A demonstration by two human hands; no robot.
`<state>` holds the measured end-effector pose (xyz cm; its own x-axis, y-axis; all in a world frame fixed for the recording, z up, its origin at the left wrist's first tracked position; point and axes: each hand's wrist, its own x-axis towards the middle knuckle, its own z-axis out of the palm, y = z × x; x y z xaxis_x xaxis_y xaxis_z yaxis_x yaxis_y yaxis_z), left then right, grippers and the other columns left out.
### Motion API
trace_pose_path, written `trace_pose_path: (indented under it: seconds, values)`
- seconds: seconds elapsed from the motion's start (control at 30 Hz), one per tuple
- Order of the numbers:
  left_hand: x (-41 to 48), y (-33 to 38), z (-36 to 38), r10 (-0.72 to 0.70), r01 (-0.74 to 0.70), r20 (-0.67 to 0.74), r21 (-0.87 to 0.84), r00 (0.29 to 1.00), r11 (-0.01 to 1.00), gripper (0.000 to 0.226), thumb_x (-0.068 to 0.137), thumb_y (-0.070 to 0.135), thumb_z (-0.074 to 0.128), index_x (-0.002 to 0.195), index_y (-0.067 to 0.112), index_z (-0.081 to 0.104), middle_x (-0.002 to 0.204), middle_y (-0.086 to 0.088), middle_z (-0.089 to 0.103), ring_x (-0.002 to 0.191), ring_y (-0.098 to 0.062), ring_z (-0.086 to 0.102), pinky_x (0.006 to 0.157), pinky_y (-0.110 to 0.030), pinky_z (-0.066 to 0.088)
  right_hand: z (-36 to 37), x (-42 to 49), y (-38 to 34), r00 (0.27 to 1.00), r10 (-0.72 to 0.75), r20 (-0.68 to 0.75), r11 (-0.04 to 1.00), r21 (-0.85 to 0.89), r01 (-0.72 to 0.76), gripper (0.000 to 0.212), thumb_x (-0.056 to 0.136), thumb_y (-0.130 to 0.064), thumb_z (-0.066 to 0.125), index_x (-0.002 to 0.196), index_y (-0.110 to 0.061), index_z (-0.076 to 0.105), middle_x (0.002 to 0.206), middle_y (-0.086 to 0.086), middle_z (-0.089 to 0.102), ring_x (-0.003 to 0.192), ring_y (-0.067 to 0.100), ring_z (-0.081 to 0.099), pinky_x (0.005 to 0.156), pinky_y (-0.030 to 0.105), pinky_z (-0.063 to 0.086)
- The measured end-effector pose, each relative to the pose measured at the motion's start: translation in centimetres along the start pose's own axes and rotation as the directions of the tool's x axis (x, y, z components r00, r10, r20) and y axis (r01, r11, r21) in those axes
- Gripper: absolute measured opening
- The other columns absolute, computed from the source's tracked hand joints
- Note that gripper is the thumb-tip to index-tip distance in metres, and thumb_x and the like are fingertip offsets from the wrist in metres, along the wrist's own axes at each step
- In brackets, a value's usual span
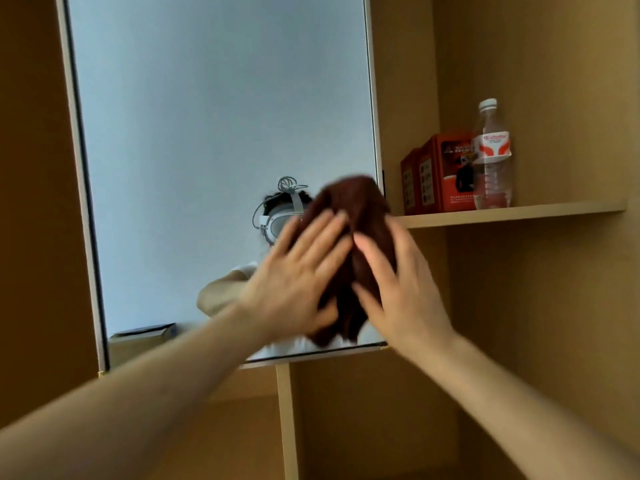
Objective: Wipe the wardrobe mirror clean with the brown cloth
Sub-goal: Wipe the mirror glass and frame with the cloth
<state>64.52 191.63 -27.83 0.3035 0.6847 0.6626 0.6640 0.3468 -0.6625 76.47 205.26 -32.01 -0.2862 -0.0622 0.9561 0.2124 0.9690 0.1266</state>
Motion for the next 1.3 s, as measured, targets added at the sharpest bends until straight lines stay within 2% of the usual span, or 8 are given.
trace_pose_path:
  seconds: [0.13, 0.27, 0.4, 0.53, 0.67, 0.9, 1.13, 1.3]
  values:
    - [7.1, -6.1, -4.0, -0.262, 0.265, -0.047, 0.057, 0.964, 0.963, 0.074, 0.081, 0.035, 0.052, 0.147, 0.01, 0.031, 0.157, -0.015, 0.019, 0.145, -0.03, 0.018, 0.116, -0.052, 0.005, -2.9, 12.1, 0.1, 0.996, 0.037, -0.082, 0.992, -0.121, -0.046, 0.062, 0.088, -0.03, 0.056, 0.145, -0.021, 0.031, 0.152, 0.019, 0.024, 0.14, 0.032, 0.024, 0.114, 0.046, 0.013]
    - [10.1, -7.8, -5.1, -0.408, 0.412, -0.08, 0.032, 0.909, 0.911, 0.069, 0.09, 0.033, 0.045, 0.151, 0.015, 0.018, 0.16, -0.011, 0.011, 0.147, -0.027, 0.009, 0.118, -0.048, 0.003, -3.0, 17.0, -1.5, 0.986, 0.087, -0.143, 0.989, -0.104, -0.102, 0.059, 0.089, -0.022, 0.053, 0.144, -0.017, 0.032, 0.153, 0.02, 0.022, 0.143, 0.032, 0.014, 0.115, 0.043, 0.013]
    - [4.1, -4.1, -2.4, -0.308, 0.307, -0.124, -0.028, 0.943, 0.951, 0.07, 0.085, 0.03, 0.044, 0.147, 0.002, 0.029, 0.156, -0.021, 0.02, 0.145, -0.034, 0.017, 0.117, -0.051, 0.016, 0.5, 9.2, -3.2, 0.973, 0.093, -0.209, 0.995, 0.04, -0.086, 0.053, 0.093, -0.013, 0.047, 0.144, -0.012, 0.034, 0.153, 0.023, 0.019, 0.143, 0.035, 0.014, 0.116, 0.045, 0.016]
    - [-3.3, -0.9, 0.2, -0.148, 0.145, -0.045, -0.057, 0.988, 0.988, 0.07, 0.079, 0.029, 0.048, 0.14, -0.003, 0.039, 0.151, -0.025, 0.028, 0.143, -0.039, 0.021, 0.113, -0.056, 0.024, 3.5, 0.5, -4.2, 0.995, 0.015, -0.102, 0.997, 0.082, -0.007, 0.056, 0.091, -0.024, 0.046, 0.143, -0.017, 0.028, 0.152, 0.022, 0.02, 0.143, 0.034, 0.015, 0.115, 0.047, 0.022]
    - [-1.7, -2.9, -0.6, -0.125, 0.125, -0.013, -0.013, 0.992, 0.992, 0.07, 0.079, 0.032, 0.047, 0.138, -0.005, 0.041, 0.149, -0.029, 0.029, 0.14, -0.043, 0.025, 0.112, -0.056, 0.026, 2.6, 3.3, -2.9, 0.994, -0.051, -0.096, 0.997, 0.059, 0.056, 0.057, 0.09, -0.024, 0.05, 0.142, -0.016, 0.031, 0.149, 0.025, 0.025, 0.14, 0.038, 0.022, 0.115, 0.047, 0.02]
    - [6.0, -5.6, -3.1, -0.341, 0.34, -0.1, -0.032, 0.935, 0.94, 0.077, 0.077, 0.029, 0.043, 0.146, 0.002, 0.027, 0.155, -0.022, 0.019, 0.144, -0.037, 0.015, 0.118, -0.05, 0.013, -0.5, 12.2, -0.5, 0.985, -0.019, -0.172, 0.998, 0.063, 0.03, 0.057, 0.088, -0.016, 0.055, 0.142, -0.012, 0.037, 0.15, 0.023, 0.025, 0.14, 0.036, 0.022, 0.114, 0.047, 0.024]
    - [-3.4, 1.8, 1.3, -0.112, 0.11, -0.062, -0.039, 0.992, 0.993, 0.079, 0.073, 0.031, 0.047, 0.143, -0.001, 0.029, 0.151, -0.026, 0.023, 0.144, -0.038, 0.015, 0.115, -0.054, 0.016, 2.9, -1.6, -0.6, 0.991, -0.118, -0.059, 0.992, 0.025, 0.12, 0.056, 0.091, -0.026, 0.044, 0.143, -0.021, 0.026, 0.151, 0.017, 0.017, 0.143, 0.03, 0.013, 0.117, 0.044, 0.017]
    - [-0.8, -1.6, -0.1, -0.058, 0.058, -0.052, -0.006, 0.997, 0.998, 0.073, 0.077, 0.033, 0.047, 0.138, -0.006, 0.038, 0.145, -0.034, 0.032, 0.136, -0.048, 0.03, 0.11, -0.058, 0.027, 0.5, 3.0, 1.6, 0.967, -0.256, -0.007, 0.967, -0.003, 0.256, 0.055, 0.09, -0.024, 0.053, 0.14, -0.018, 0.028, 0.145, 0.023, 0.024, 0.135, 0.037, 0.03, 0.114, 0.047, 0.027]
